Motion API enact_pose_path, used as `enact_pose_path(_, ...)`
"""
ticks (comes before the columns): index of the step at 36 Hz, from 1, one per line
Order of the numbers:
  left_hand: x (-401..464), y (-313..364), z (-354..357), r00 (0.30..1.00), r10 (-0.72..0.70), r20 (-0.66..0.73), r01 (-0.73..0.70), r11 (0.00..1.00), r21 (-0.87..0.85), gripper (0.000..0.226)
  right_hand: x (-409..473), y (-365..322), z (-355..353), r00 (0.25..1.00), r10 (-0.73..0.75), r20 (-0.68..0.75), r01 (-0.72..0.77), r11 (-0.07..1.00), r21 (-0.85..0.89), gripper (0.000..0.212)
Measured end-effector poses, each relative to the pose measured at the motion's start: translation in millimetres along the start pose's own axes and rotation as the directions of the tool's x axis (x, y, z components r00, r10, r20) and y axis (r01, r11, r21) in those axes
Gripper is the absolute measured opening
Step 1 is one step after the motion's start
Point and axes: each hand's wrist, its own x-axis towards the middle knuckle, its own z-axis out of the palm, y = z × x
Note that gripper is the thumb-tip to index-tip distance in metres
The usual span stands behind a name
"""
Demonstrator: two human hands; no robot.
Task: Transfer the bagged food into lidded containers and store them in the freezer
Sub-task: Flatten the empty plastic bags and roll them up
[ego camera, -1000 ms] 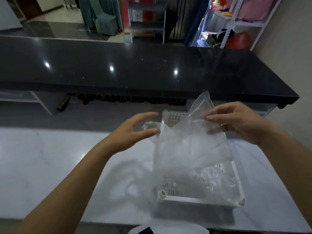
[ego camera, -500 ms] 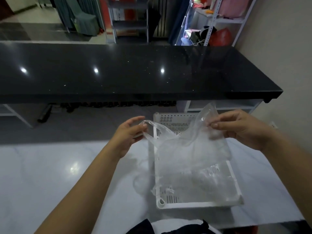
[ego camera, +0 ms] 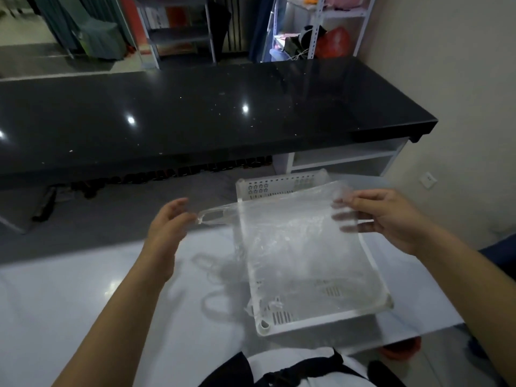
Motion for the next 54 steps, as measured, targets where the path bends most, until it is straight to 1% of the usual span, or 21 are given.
enact_pose_path(1, -5.3, 7.0, 1.6, 0.99, 0.134, 0.034, -0.137, 0.985, 0.103, 0.038, -0.3, -5.2, 4.6, 1.0, -0.024, 0.015, 0.024, 0.999, -0.022, 0.028)
enact_pose_path(2, -11.7, 16.5, 2.8, 0.963, 0.242, 0.118, -0.261, 0.949, 0.178, 0.044, -1.1, -11.2, 9.8, 0.998, -0.047, 0.04, 0.049, 0.998, -0.047, 0.029)
enact_pose_path(4, -25.0, 37.3, 6.7, 0.872, 0.34, 0.351, -0.445, 0.85, 0.283, 0.059, -2.5, -23.4, 21.1, 0.99, -0.086, 0.113, 0.098, 0.99, -0.106, 0.031)
enact_pose_path(6, -34.6, 55.7, 17.1, 0.773, 0.332, 0.541, -0.574, 0.73, 0.371, 0.077, -2.9, -34.8, 32.7, 0.974, -0.112, 0.195, 0.144, 0.976, -0.161, 0.033)
enact_pose_path(8, -37.7, 69.3, 31.2, 0.713, 0.293, 0.637, -0.633, 0.66, 0.404, 0.091, -1.2, -46.4, 43.2, 0.957, -0.123, 0.264, 0.177, 0.966, -0.19, 0.032)
enact_pose_path(11, -38.6, 85.2, 45.6, 0.68, 0.244, 0.692, -0.66, 0.614, 0.432, 0.096, 1.0, -64.6, 57.8, 0.923, -0.126, 0.364, 0.218, 0.951, -0.221, 0.027)
enact_pose_path(13, -41.4, 92.5, 47.2, 0.672, 0.243, 0.699, -0.672, 0.596, 0.439, 0.088, 2.0, -75.6, 65.5, 0.902, -0.132, 0.411, 0.235, 0.948, -0.213, 0.026)
enact_pose_path(15, -45.5, 97.2, 43.7, 0.682, 0.304, 0.665, -0.677, 0.606, 0.418, 0.066, 3.4, -84.2, 72.4, 0.897, -0.143, 0.419, 0.237, 0.954, -0.183, 0.026)
enact_pose_path(18, -46.9, 96.5, 28.9, 0.721, 0.354, 0.596, -0.635, 0.681, 0.364, 0.039, 7.8, -86.8, 82.0, 0.918, -0.182, 0.352, 0.257, 0.949, -0.182, 0.022)
enact_pose_path(21, -44.0, 88.3, 4.4, 0.772, 0.244, 0.587, -0.526, 0.763, 0.375, 0.036, 13.8, -69.9, 88.6, 0.947, -0.205, 0.248, 0.263, 0.936, -0.234, 0.01)
enact_pose_path(23, -39.9, 76.7, -14.2, 0.811, 0.16, 0.563, -0.401, 0.853, 0.335, 0.034, 16.4, -48.4, 92.7, 0.963, -0.178, 0.201, 0.232, 0.929, -0.289, 0.011)
enact_pose_path(25, -34.4, 61.4, -33.9, 0.864, 0.081, 0.498, -0.243, 0.932, 0.271, 0.036, 15.1, -24.4, 96.7, 0.969, -0.139, 0.203, 0.206, 0.91, -0.36, 0.013)
enact_pose_path(27, -27.9, 43.5, -53.8, 0.906, 0.003, 0.424, -0.101, 0.973, 0.209, 0.037, 11.2, -1.5, 99.0, 0.969, -0.082, 0.233, 0.177, 0.889, -0.422, 0.015)
enact_pose_path(32, -12.5, -10.2, -96.3, 0.965, -0.184, 0.186, 0.166, 0.98, 0.11, 0.032, 5.5, 41.8, 93.8, 0.972, -0.019, 0.234, 0.166, 0.761, -0.627, 0.024)
enact_pose_path(37, -8.9, -60.1, -116.4, 0.95, -0.311, 0.023, 0.309, 0.949, 0.066, 0.029, -1.3, 60.1, 78.3, 0.976, 0.028, 0.215, 0.158, 0.59, -0.792, 0.029)
enact_pose_path(40, -9.5, -77.9, -116.6, 0.937, -0.347, -0.047, 0.348, 0.937, 0.019, 0.03, -1.8, 63.2, 68.0, 0.989, -0.037, 0.146, 0.148, 0.424, -0.893, 0.04)
enact_pose_path(43, -7.5, -89.8, -113.0, 0.923, -0.367, -0.116, 0.37, 0.929, 0.0, 0.04, 1.3, 63.3, 57.3, 0.986, -0.135, 0.093, 0.127, 0.278, -0.952, 0.047)
enact_pose_path(47, 0.2, -97.2, -102.2, 0.923, -0.34, -0.181, 0.35, 0.936, 0.024, 0.047, 7.9, 66.2, 45.9, 0.998, -0.062, -0.023, -0.018, 0.075, -0.997, 0.054)
enact_pose_path(49, 4.3, -94.0, -93.3, 0.926, -0.258, -0.275, 0.307, 0.939, 0.153, 0.064, 12.3, 70.2, 43.7, 0.998, -0.008, -0.07, -0.07, 0.004, -0.998, 0.056)
enact_pose_path(51, 5.1, -84.4, -82.8, 0.93, -0.101, -0.355, 0.229, 0.911, 0.343, 0.074, 16.7, 74.4, 43.8, 0.995, 0.019, -0.097, -0.096, -0.031, -0.995, 0.051)
enact_pose_path(54, -0.6, -64.1, -59.8, 0.932, 0.104, -0.346, 0.063, 0.896, 0.439, 0.071, 21.9, 78.2, 44.2, 0.991, 0.017, -0.13, -0.131, 0.034, -0.991, 0.027)
